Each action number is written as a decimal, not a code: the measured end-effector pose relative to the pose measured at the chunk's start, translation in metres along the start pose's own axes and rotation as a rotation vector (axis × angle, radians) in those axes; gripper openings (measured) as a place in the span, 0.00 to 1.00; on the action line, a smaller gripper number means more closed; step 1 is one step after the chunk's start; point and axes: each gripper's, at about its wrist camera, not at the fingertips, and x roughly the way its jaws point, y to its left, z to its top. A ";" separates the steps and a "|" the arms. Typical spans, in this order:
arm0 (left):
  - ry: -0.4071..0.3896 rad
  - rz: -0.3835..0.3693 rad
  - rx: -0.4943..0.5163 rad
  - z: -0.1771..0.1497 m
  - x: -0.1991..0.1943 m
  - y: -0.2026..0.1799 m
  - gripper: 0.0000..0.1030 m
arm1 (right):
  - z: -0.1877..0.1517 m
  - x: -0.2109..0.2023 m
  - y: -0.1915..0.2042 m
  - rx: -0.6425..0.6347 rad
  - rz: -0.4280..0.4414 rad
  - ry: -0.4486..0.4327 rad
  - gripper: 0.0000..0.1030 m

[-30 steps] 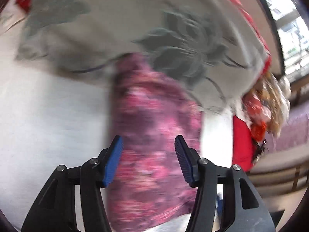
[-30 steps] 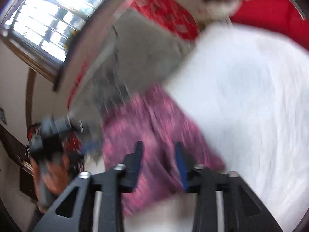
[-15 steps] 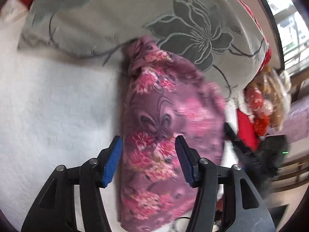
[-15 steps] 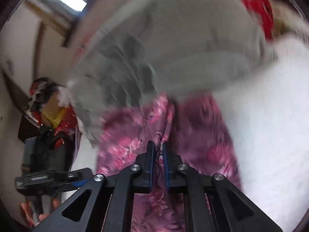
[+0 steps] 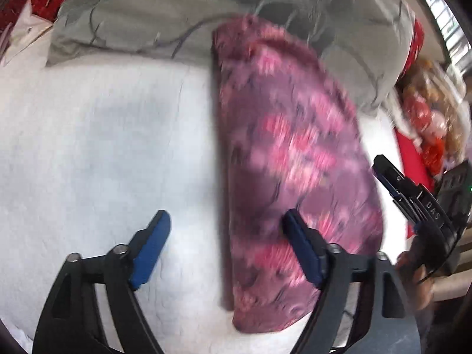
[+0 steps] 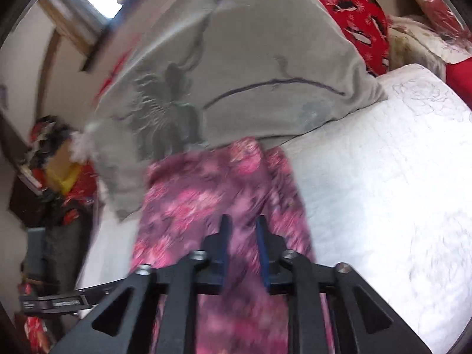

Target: Fold small clothes

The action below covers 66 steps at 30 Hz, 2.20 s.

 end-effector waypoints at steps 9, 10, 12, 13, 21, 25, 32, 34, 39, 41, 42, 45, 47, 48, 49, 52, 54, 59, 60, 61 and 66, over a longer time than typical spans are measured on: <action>0.022 0.069 0.045 -0.021 -0.013 -0.005 0.80 | -0.038 -0.031 0.001 -0.078 -0.138 0.093 0.51; 0.029 0.072 0.045 -0.023 -0.014 -0.005 0.80 | -0.045 -0.033 -0.003 -0.074 -0.166 0.113 0.50; 0.036 0.069 0.047 -0.027 -0.014 -0.006 0.80 | -0.053 -0.028 -0.008 -0.060 -0.182 0.178 0.13; 0.030 0.079 0.055 -0.030 -0.017 -0.003 0.80 | -0.057 -0.031 -0.007 -0.060 -0.145 0.168 0.09; 0.019 0.121 0.071 -0.032 -0.015 -0.013 0.80 | -0.069 -0.031 -0.015 -0.068 -0.186 0.162 0.13; 0.011 0.096 0.062 -0.019 -0.020 -0.012 0.80 | -0.045 -0.043 0.003 -0.050 -0.177 0.085 0.17; -0.045 0.080 0.005 0.055 -0.019 -0.010 0.80 | 0.003 0.001 0.039 -0.110 -0.092 0.025 0.25; -0.006 0.121 0.003 0.067 0.003 -0.009 0.82 | 0.005 0.024 0.039 -0.117 -0.107 0.042 0.27; 0.051 -0.001 -0.034 0.078 0.017 0.012 0.83 | 0.013 0.057 0.025 -0.105 -0.157 0.122 0.32; 0.015 -0.020 -0.059 0.082 0.006 0.017 0.83 | 0.032 0.052 0.026 -0.089 -0.155 0.066 0.36; -0.006 -0.034 -0.075 0.086 0.001 0.019 0.83 | 0.045 0.052 0.026 -0.081 -0.159 0.030 0.42; -0.017 -0.065 -0.088 0.097 -0.003 0.020 0.83 | 0.071 0.078 0.019 -0.034 -0.182 0.056 0.52; -0.028 -0.080 -0.094 0.101 -0.004 0.023 0.83 | 0.077 0.103 0.012 0.012 -0.209 0.127 0.35; -0.032 -0.069 -0.090 0.103 -0.004 0.028 0.83 | 0.078 0.109 0.013 0.009 -0.179 0.128 0.06; -0.031 -0.038 -0.081 0.105 0.002 0.028 0.83 | 0.079 0.109 0.017 -0.020 -0.160 0.102 0.06; 0.029 0.014 -0.056 0.111 0.039 0.027 0.88 | 0.075 0.115 0.010 -0.039 -0.228 0.069 0.06; 0.029 -0.014 -0.085 0.114 0.036 0.035 0.88 | 0.073 0.121 -0.004 0.011 -0.215 0.096 0.07; -0.049 -0.116 -0.145 0.089 -0.014 0.061 0.88 | 0.071 0.075 0.017 -0.077 -0.125 0.014 0.16; -0.058 -0.132 -0.159 0.080 -0.016 0.063 0.88 | 0.067 0.071 0.021 -0.093 -0.076 0.021 0.19; -0.053 -0.132 -0.166 0.072 -0.014 0.063 0.88 | 0.060 0.067 0.023 -0.114 -0.029 0.040 0.21; 0.001 -0.006 -0.042 0.049 -0.003 0.047 0.88 | 0.024 0.086 0.038 -0.290 -0.156 0.159 0.31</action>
